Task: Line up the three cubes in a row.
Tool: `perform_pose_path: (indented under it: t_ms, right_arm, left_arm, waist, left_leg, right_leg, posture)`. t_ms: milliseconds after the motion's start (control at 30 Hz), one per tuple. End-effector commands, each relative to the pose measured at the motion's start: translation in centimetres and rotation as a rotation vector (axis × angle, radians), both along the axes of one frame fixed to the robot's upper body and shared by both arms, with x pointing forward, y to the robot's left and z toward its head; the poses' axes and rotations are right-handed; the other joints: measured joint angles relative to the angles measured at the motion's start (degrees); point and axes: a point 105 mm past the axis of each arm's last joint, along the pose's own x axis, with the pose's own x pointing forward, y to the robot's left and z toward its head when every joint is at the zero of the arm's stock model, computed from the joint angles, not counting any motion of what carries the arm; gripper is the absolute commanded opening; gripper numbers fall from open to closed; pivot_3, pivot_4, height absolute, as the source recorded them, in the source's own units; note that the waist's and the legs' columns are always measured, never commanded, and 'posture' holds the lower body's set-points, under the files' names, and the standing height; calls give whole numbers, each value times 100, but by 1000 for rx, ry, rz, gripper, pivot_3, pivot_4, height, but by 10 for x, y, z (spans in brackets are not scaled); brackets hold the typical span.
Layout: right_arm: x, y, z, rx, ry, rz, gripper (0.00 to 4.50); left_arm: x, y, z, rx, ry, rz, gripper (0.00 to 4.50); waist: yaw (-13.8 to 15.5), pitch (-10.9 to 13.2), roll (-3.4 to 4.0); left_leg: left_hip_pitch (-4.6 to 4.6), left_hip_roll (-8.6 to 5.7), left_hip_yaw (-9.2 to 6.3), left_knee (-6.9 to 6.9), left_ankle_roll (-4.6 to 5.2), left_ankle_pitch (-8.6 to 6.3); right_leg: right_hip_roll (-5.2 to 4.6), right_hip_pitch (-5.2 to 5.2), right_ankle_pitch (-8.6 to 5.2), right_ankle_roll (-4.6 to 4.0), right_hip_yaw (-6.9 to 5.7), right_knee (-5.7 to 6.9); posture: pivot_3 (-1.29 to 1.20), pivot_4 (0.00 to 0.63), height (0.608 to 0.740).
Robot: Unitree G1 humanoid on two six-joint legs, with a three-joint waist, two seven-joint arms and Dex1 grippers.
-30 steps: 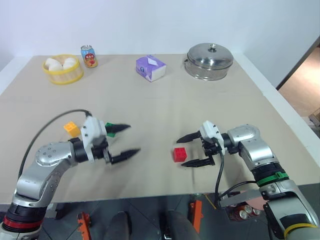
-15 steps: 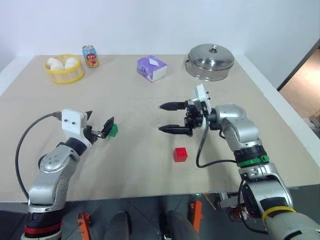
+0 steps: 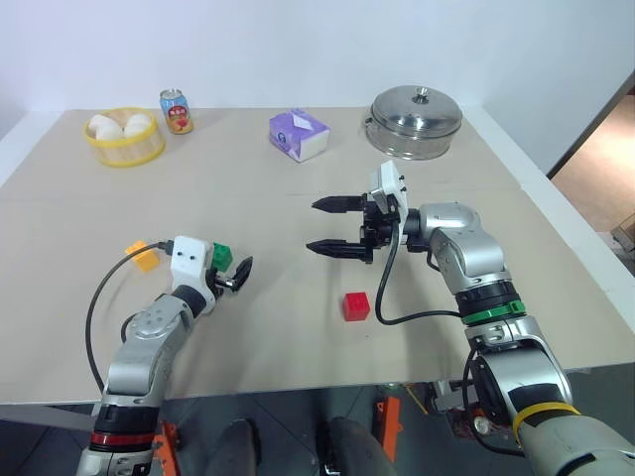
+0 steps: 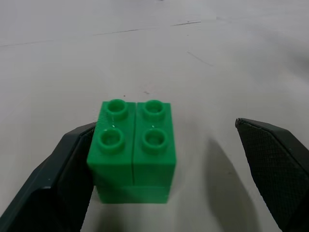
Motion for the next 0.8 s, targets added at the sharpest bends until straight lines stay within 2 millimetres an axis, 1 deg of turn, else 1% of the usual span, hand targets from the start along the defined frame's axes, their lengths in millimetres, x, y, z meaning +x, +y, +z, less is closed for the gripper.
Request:
perform_pose_path:
  t_ms: [33,67,133,233,267,367,400,467,500,567,667,733,800]
  right_arm:
    - [-4,2,15,25,-58,12,4441]
    - [-5,2,15,26,-57,11,4441]
    - [-5,1,15,26,-56,9,4500]
    - [-5,1,14,27,-52,9,4500]
    - [-5,1,14,26,-51,9,4500]
    - [-6,0,14,27,-49,10,4500]
    - [-7,0,14,27,-49,11,4500]
    - [-8,-1,14,28,-49,14,4500]
    - [-9,-1,15,29,-50,15,4500]
    - [-14,-5,17,29,-51,22,4500]
    - [-31,-17,18,12,-39,62,4500]
    - [-45,-25,14,-25,-20,94,4500]
    - [-56,-33,9,-67,2,111,4500]
  left_arm:
    - [4,4,9,47,-40,6,4500]
    - [4,4,8,46,-39,5,4500]
    - [4,5,8,47,-38,9,3955]
    - [4,6,7,49,-37,12,3001]
    - [4,6,7,49,-38,13,2531]
    - [3,7,8,48,-41,15,1488]
    - [3,7,8,48,-43,15,1335]
    - [2,5,10,53,-45,-12,1348]
    - [-1,1,10,60,-45,-57,1348]
    - [-10,-13,10,125,-58,-206,1348]
    - [-32,-35,16,147,-79,-479,1348]
    - [-47,-44,20,144,-76,-635,1348]
    - [-56,-48,22,148,-58,-753,1348]
  waist:
    - [0,0,0]
    - [0,0,0]
    - [1,0,0]
    - [2,0,0]
    - [2,0,0]
    - [2,0,0]
    - [2,0,0]
    - [2,0,0]
    - [2,0,0]
    - [2,0,0]
    - [8,0,0]
    - [20,0,0]
    - [13,0,0]
  left_leg:
    - [0,0,0,0,0,0]
    - [0,0,2,0,0,0]
    - [-1,-1,3,0,0,0]
    - [-3,-1,3,0,0,0]
    - [-3,-1,3,0,0,0]
    - [-3,0,3,0,0,0]
    - [-3,0,3,0,0,0]
    - [-3,0,3,-1,0,0]
    - [-3,-1,3,-1,0,0]
    - [-6,-1,3,-3,0,0]
    - [-29,-1,4,-5,-1,0]
    - [-46,-2,4,-5,-1,0]
    - [-54,-3,5,-4,-1,0]
  right_leg:
    - [0,0,0,0,0,0]
    - [0,-1,0,0,1,0]
    - [-2,-1,0,0,2,0]
    - [-3,-2,0,0,2,-1]
    - [-3,-3,0,0,2,-1]
    - [-2,-4,0,0,2,-1]
    - [-2,-4,0,0,1,0]
    - [-2,-4,0,0,1,0]
    - [-2,-4,0,0,1,0]
    - [-2,-9,0,0,2,0]
    - [-2,-36,0,-1,2,0]
    - [-7,-50,-2,-1,0,0]
    - [-9,-57,-2,-1,1,0]
  posture:
    - [0,150,740]
    - [0,150,740]
    - [0,150,740]
    - [0,150,740]
    - [0,150,740]
    - [0,150,740]
    - [0,150,740]
    - [0,150,740]
    - [0,150,740]
    - [0,150,740]
    - [0,150,740]
    - [0,150,740]
    - [0,150,740]
